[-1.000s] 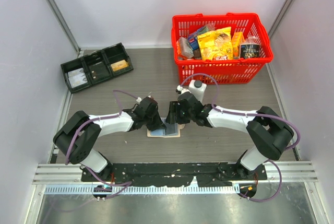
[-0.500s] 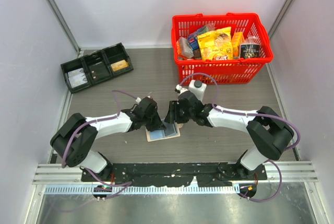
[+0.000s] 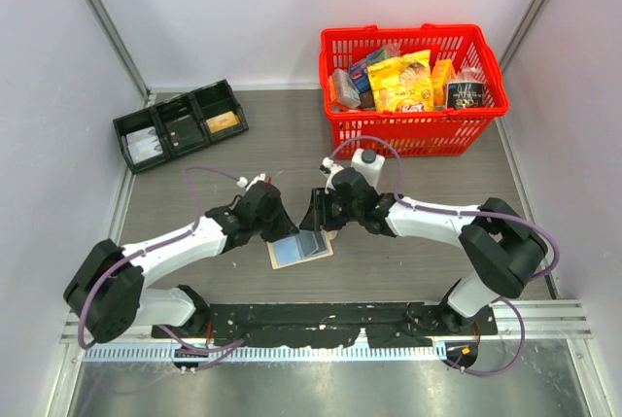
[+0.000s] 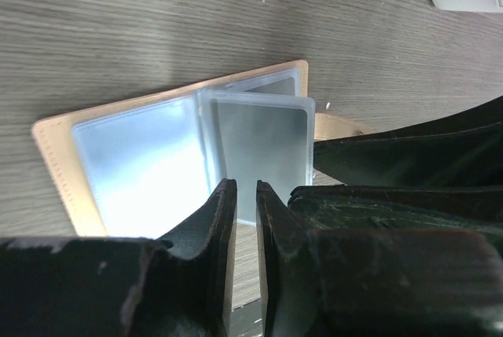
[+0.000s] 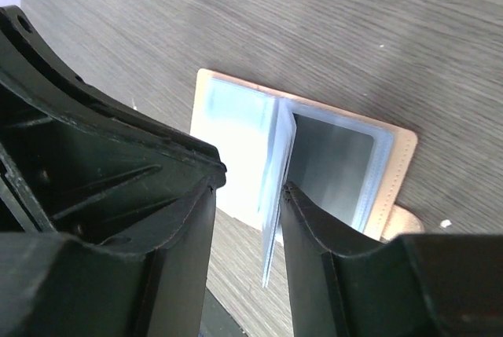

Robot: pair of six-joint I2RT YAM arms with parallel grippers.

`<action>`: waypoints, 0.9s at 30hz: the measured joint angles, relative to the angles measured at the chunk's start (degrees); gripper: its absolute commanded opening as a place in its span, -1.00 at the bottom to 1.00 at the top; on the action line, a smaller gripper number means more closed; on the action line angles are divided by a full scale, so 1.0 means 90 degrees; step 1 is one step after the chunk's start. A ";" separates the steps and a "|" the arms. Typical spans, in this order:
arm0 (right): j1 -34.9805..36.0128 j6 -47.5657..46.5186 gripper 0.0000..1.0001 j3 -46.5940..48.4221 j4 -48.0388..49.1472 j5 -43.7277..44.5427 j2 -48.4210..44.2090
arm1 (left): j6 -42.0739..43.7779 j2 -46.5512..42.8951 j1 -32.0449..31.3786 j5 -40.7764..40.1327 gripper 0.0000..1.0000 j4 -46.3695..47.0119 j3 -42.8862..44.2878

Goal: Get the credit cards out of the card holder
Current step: Remove the credit card from the card holder.

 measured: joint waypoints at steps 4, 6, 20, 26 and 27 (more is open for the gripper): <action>0.0046 -0.0002 -0.15 0.0012 0.0131 -0.0248 0.0002 | -0.0002 -0.0510 0.0000 -0.0323 -0.46 -0.0311 -0.0141; 0.0114 -0.0010 -0.15 0.0051 0.0163 -0.0350 0.0010 | -0.0005 -0.0719 0.0000 -0.0447 -0.41 -0.0442 -0.0206; 0.0372 -0.0102 -0.46 0.0301 0.0301 -0.0641 0.0442 | -0.0257 -0.0906 0.0002 -0.0636 -0.35 -0.0534 -0.0534; 0.0391 -0.0126 -0.42 0.0347 0.0333 -0.0933 0.0629 | -0.0408 -0.1022 0.0002 -0.0707 -0.34 -0.0486 -0.0663; 0.0401 -0.0129 -0.42 0.0369 0.0342 -0.0952 0.0663 | -0.0444 -0.1107 0.0002 -0.0738 -0.34 -0.0488 -0.0709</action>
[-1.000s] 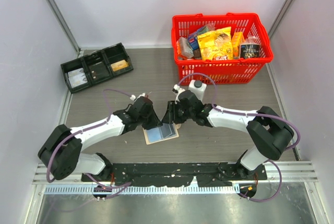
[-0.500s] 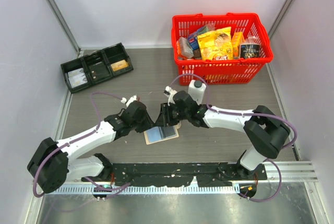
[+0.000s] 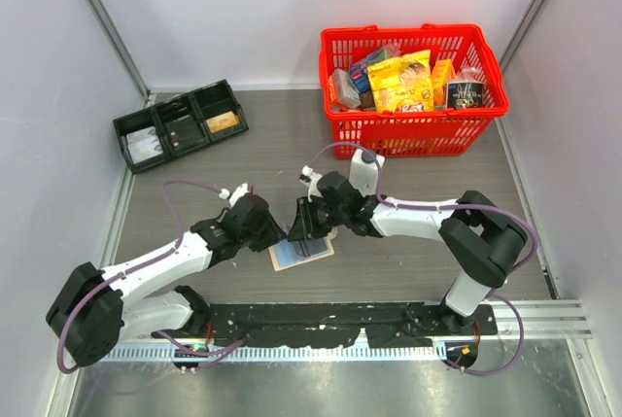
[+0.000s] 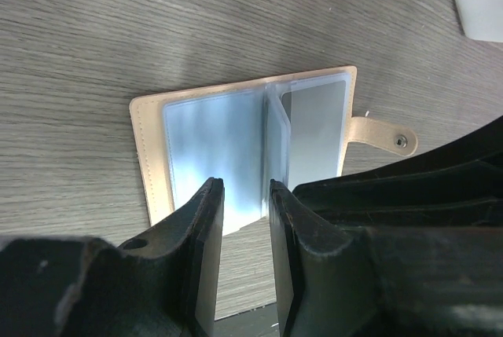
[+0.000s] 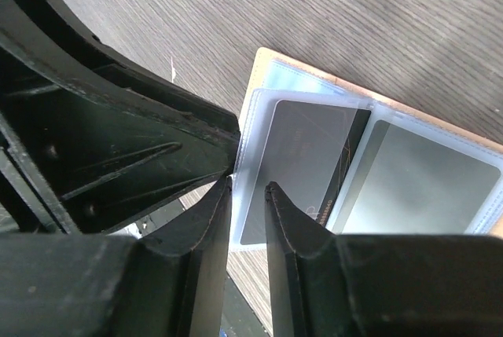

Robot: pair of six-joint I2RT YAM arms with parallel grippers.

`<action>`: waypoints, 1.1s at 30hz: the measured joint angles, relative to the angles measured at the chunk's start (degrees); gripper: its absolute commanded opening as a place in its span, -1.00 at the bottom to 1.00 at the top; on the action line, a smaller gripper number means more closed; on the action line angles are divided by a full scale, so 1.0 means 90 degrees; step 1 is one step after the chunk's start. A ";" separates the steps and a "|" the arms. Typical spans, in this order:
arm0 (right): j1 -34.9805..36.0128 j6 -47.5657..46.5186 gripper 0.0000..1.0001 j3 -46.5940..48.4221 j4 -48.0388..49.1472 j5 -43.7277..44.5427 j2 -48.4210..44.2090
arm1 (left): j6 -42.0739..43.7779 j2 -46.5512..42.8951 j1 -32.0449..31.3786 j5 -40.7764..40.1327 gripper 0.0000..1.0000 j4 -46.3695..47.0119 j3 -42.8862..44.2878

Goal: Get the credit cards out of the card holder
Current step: Remove the credit card from the card holder.

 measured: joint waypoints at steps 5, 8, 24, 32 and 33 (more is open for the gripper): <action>0.0012 0.0002 -0.33 0.0036 -0.0029 0.0117 0.0053 | -0.0085 -0.0168 0.0002 -0.0066 -0.34 -0.0002 -0.0073; 0.0012 0.0005 -0.29 0.0036 -0.0117 0.0376 0.0053 | -0.0092 -0.0172 0.0005 -0.0068 -0.34 -0.0002 -0.0073; -0.0170 0.0034 -0.17 -0.0019 -0.0741 0.1722 0.0005 | -0.0102 -0.0129 0.0005 0.0017 -0.30 0.0114 -0.0070; -0.0374 0.0085 -0.17 -0.0284 -0.0750 0.1773 -0.0172 | -0.0002 0.0724 0.0005 0.0430 -0.52 0.0369 0.0253; -0.0423 0.0102 -0.17 -0.0335 -0.0741 0.1749 -0.0189 | 0.0022 0.0845 0.0005 0.0478 -0.55 0.0413 0.0328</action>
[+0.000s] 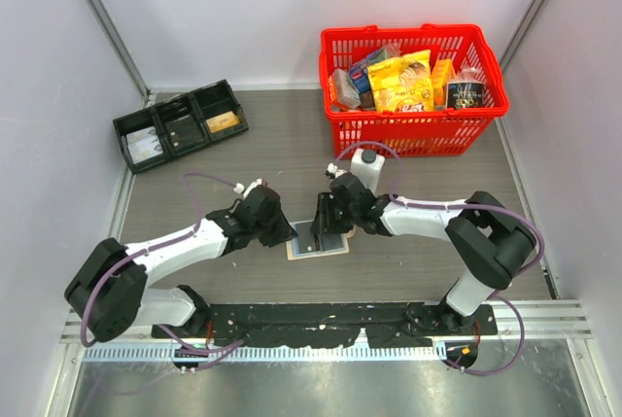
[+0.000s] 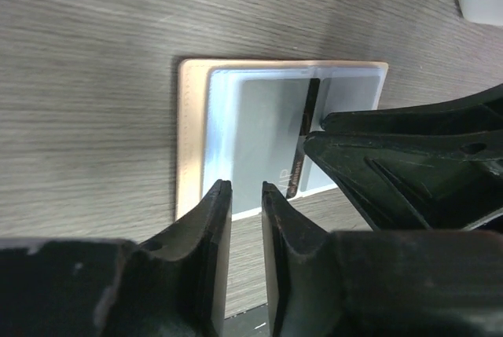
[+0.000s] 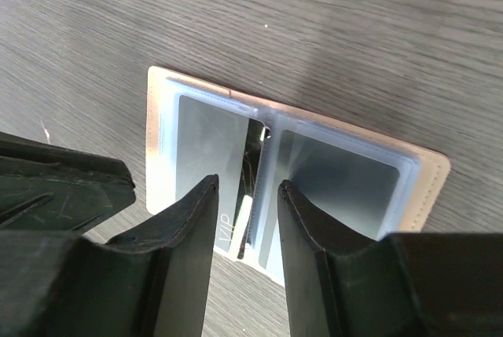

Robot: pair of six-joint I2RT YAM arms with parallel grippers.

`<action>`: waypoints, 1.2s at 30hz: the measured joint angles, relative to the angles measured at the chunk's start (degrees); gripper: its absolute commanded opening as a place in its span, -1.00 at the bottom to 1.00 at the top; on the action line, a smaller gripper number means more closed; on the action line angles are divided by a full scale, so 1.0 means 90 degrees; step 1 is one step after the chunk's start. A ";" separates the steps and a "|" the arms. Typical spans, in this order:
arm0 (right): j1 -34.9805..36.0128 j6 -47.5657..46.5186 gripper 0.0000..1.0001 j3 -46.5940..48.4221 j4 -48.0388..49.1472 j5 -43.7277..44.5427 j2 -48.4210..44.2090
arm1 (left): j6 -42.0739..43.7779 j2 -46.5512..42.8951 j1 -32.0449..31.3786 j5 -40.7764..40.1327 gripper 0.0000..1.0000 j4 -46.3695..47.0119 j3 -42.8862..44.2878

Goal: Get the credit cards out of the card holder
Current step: Remove the credit card from the card holder.

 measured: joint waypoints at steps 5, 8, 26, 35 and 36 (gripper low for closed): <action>-0.0291 0.0131 -0.17 -0.0296 0.0345 -0.0355 -0.0095 | 0.0136 0.0522 0.0000 0.0296 -0.76 0.0211 0.0299; -0.0379 0.0231 -0.19 -0.0459 0.0634 -0.0568 -0.0104 | 0.0209 0.0777 0.0000 0.0415 -0.88 0.0279 0.0340; -0.0415 0.0386 -0.22 -0.0743 0.1319 -0.1251 0.0039 | 0.0265 0.1076 0.0012 0.0486 -1.00 0.0362 0.0223; -0.0413 0.0413 -0.29 -0.0792 0.1513 -0.1362 0.0160 | 0.0289 0.0789 0.0036 0.0308 -1.00 0.0070 0.0039; -0.0415 0.0413 -0.31 -0.0797 0.1530 -0.1372 0.0168 | 0.0294 0.0792 0.0036 0.0301 -1.00 0.0053 0.0039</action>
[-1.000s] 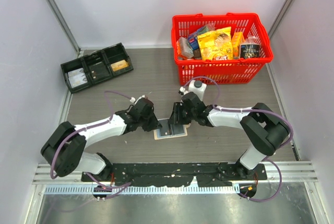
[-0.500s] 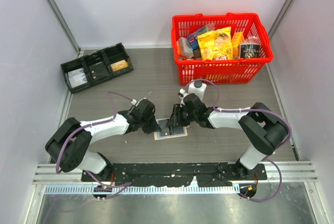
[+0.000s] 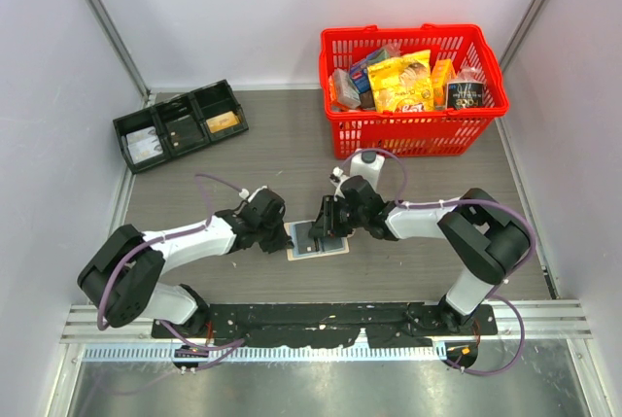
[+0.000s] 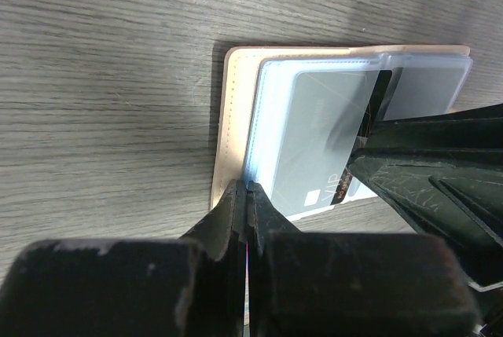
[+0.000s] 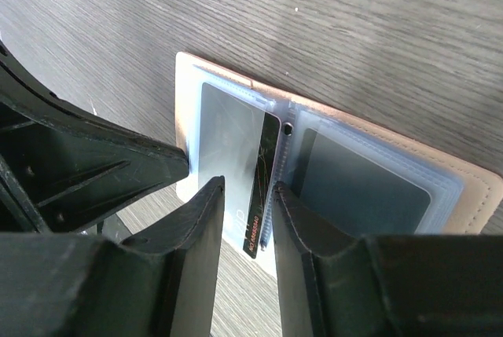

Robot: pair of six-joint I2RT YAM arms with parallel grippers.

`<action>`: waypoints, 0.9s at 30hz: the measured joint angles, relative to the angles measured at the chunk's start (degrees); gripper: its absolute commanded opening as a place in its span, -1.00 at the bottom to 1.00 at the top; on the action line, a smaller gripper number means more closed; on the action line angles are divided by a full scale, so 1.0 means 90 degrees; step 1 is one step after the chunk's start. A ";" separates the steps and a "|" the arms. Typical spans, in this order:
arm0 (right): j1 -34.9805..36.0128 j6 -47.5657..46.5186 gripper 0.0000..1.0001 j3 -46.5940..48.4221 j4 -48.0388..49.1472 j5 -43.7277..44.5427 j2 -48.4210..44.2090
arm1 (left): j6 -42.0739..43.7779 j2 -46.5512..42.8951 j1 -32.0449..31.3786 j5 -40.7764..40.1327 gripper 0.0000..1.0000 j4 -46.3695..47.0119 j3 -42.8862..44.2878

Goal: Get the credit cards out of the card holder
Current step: Remove the credit card from the card holder.

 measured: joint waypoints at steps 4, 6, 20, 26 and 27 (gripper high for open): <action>0.0000 0.0000 -0.35 -0.0022 0.0070 -0.0019 0.0017 | 0.0039 0.0049 0.0000 0.0024 -1.00 -0.0005 0.0005; 0.0000 0.0000 -0.38 -0.0034 0.0097 -0.0034 0.0017 | 0.0075 0.0078 0.0015 0.0083 -1.00 -0.0010 0.0027; -0.0238 0.0192 -0.94 -0.0500 0.0945 -0.0488 0.0000 | 0.0158 0.0151 0.0032 0.0126 -1.00 -0.0085 0.0109; -0.0294 0.0291 -0.98 -0.0610 0.1287 -0.0665 -0.0005 | 0.0170 0.0155 0.0029 0.0121 -1.00 -0.0131 0.0138; -0.0299 0.0291 -0.98 -0.0627 0.1314 -0.0680 -0.0007 | 0.0170 0.0153 0.0029 0.0121 -1.00 -0.0131 0.0138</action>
